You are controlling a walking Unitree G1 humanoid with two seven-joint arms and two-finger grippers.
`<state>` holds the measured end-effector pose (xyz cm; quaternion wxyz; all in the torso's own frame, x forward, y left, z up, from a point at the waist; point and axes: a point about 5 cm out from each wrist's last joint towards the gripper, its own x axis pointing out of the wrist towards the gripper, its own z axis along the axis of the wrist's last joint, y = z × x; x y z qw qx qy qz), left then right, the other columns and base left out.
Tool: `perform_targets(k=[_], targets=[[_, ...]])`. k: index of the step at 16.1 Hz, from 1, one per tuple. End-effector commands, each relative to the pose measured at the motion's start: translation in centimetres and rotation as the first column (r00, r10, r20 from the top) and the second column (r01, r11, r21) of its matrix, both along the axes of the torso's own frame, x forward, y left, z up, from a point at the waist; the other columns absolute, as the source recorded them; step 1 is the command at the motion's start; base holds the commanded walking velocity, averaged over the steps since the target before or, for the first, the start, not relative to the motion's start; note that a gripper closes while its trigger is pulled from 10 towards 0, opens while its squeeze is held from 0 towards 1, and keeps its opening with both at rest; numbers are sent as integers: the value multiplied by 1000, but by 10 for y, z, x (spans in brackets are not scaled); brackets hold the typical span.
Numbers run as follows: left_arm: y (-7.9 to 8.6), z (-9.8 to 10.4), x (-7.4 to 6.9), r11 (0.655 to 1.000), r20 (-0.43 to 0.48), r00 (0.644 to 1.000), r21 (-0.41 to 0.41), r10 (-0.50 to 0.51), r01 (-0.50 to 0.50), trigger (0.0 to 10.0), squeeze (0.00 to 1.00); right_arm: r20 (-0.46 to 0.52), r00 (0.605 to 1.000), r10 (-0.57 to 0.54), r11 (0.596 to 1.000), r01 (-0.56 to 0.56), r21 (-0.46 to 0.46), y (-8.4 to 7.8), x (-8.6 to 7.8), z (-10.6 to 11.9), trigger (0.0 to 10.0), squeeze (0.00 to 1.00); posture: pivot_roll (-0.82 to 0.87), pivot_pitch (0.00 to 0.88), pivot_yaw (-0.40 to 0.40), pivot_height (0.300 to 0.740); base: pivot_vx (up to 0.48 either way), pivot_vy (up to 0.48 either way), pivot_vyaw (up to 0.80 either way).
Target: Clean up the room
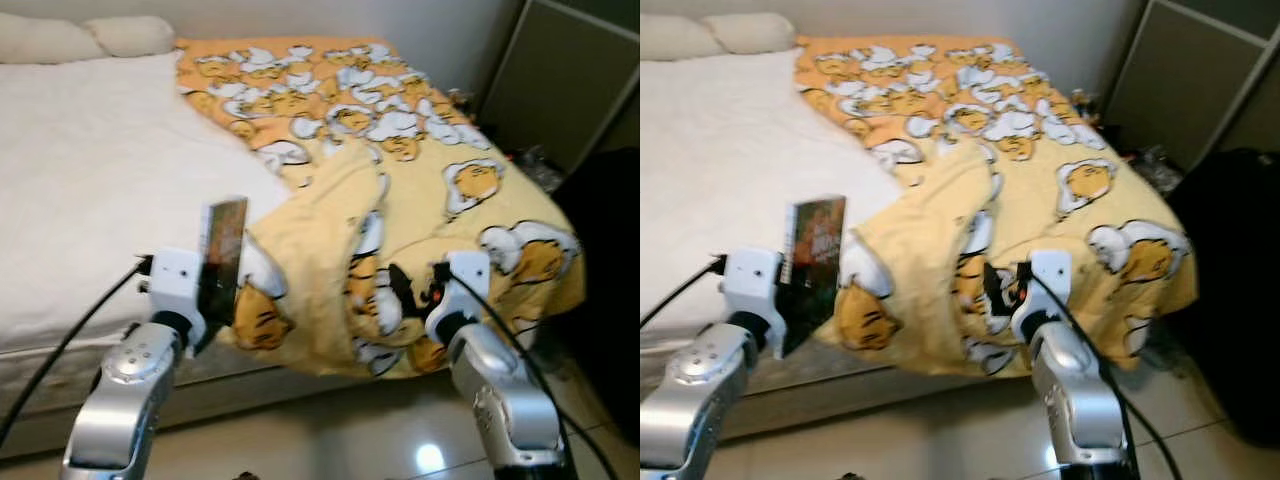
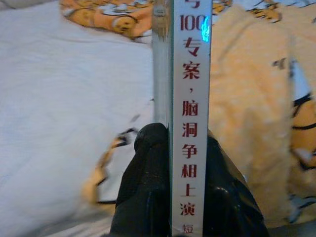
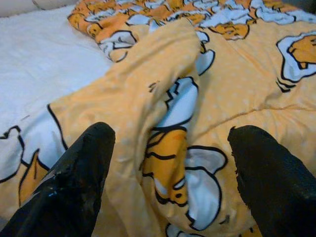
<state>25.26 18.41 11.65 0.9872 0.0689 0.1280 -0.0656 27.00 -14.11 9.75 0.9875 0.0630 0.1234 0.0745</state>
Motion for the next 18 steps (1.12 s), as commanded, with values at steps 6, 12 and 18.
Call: perform_targets(k=[6,12,18], targets=[[-10,6,2,999,35,998,-13,-49,49,10000,0,2,1000,-29,999,29,-14,-8,0,-1,10000,0,-27,0,-6,740,0,403,0],[-10,-2,-3,999,13,999,-26,-35,35,10000,0,-8,1000,-6,1000,6,2,-7,-6,-5,10000,0,-24,0,3,740,0,402,0],[-7,1,-2,999,22,999,-24,-24,24,10000,0,8,1000,30,1000,-30,0,-6,-5,-2,10000,0,-13,0,-7,740,0,399,0]])
